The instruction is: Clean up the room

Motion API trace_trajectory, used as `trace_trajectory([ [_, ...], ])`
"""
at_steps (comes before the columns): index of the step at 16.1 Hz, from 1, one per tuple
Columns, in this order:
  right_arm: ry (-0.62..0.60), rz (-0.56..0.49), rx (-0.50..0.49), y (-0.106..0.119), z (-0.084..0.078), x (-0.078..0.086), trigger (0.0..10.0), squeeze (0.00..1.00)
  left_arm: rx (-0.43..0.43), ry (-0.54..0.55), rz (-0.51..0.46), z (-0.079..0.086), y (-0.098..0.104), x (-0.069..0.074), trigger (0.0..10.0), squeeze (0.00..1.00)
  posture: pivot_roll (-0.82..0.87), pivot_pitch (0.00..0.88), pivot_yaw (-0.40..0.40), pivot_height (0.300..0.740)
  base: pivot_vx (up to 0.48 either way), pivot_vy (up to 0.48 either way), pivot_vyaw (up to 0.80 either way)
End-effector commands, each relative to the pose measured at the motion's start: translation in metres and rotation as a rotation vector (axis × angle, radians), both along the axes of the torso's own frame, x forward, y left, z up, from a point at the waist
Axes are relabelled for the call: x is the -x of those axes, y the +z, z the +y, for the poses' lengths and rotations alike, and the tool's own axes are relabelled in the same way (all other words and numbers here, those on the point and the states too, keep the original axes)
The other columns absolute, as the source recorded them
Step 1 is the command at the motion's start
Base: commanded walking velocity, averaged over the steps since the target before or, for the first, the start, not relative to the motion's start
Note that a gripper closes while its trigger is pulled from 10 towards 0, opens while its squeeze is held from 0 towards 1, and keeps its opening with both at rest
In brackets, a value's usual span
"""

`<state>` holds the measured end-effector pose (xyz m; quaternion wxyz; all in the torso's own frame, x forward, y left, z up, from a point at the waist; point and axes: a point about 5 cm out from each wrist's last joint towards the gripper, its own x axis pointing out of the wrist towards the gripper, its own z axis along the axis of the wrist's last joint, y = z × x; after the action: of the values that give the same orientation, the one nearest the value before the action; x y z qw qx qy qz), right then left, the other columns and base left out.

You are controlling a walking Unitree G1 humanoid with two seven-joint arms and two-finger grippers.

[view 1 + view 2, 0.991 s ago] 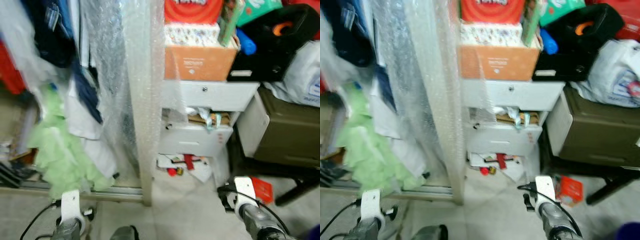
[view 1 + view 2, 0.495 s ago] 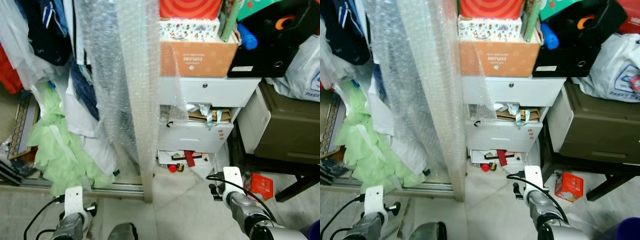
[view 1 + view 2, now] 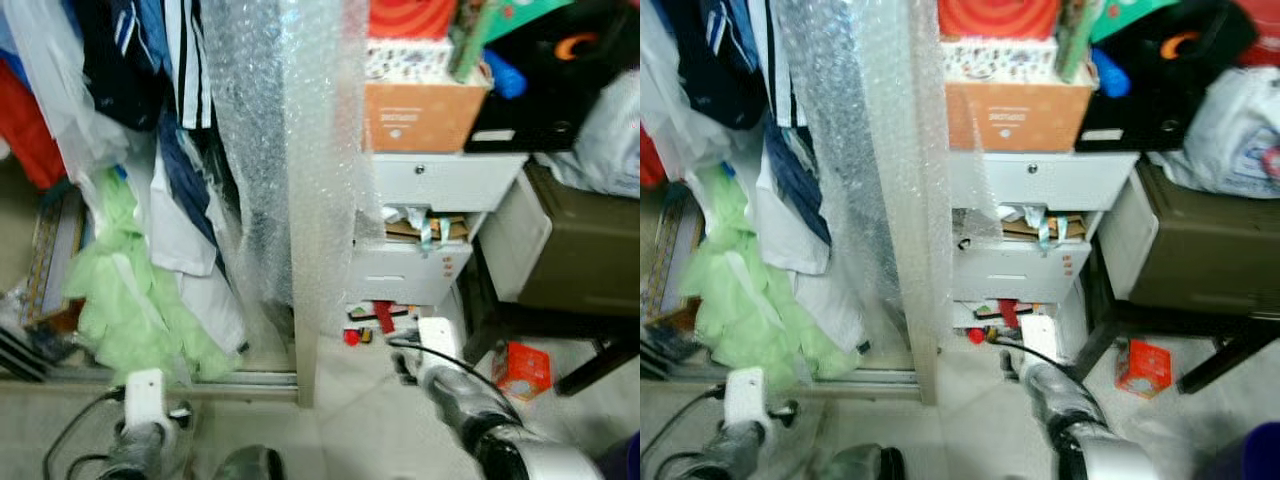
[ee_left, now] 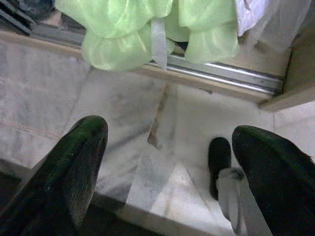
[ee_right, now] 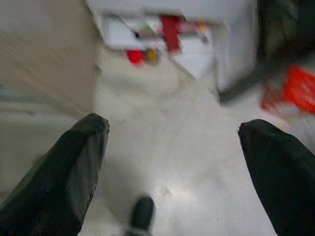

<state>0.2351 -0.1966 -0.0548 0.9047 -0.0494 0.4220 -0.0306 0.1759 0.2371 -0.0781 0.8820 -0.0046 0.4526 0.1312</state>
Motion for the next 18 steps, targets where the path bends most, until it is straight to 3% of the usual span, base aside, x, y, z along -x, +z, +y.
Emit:
trace_trajectory([
  [1,0.001,-0.002,-0.004,0.0,0.0,0.0,10.0,0.0,-0.009,0.002,0.017,0.006,-0.001,0.006,10.0,0.0,-0.02,0.0,0.007,0.74,0.0,0.337,0.0],
  [4,0.002,-0.003,-0.002,0.0,0.0,0.0,10.0,0.0,-0.012,-0.001,0.021,0.007,-0.002,0.008,10.0,0.0,-0.02,0.0,0.009,0.74,0.0,0.344,0.0],
  [7,0.007,-0.007,0.003,0.0,0.0,0.0,10.0,0.0,-0.008,-0.017,0.028,-0.005,-0.005,0.008,10.0,0.0,-0.03,0.0,0.011,0.74,0.0,0.358,0.0],
  [13,0.015,-0.015,0.005,0.001,0.0,0.0,10.0,0.0,-0.003,-0.032,0.03,-0.016,-0.006,0.004,10.0,0.0,-0.03,0.0,0.014,0.74,0.0,0.386,-0.74],
  [18,0.024,-0.027,0.009,0.001,-0.001,-0.001,10.0,0.0,-0.007,-0.042,0.002,-0.021,-0.002,-0.007,10.0,0.0,-0.03,0.0,0.015,0.74,0.0,0.232,0.0],
])
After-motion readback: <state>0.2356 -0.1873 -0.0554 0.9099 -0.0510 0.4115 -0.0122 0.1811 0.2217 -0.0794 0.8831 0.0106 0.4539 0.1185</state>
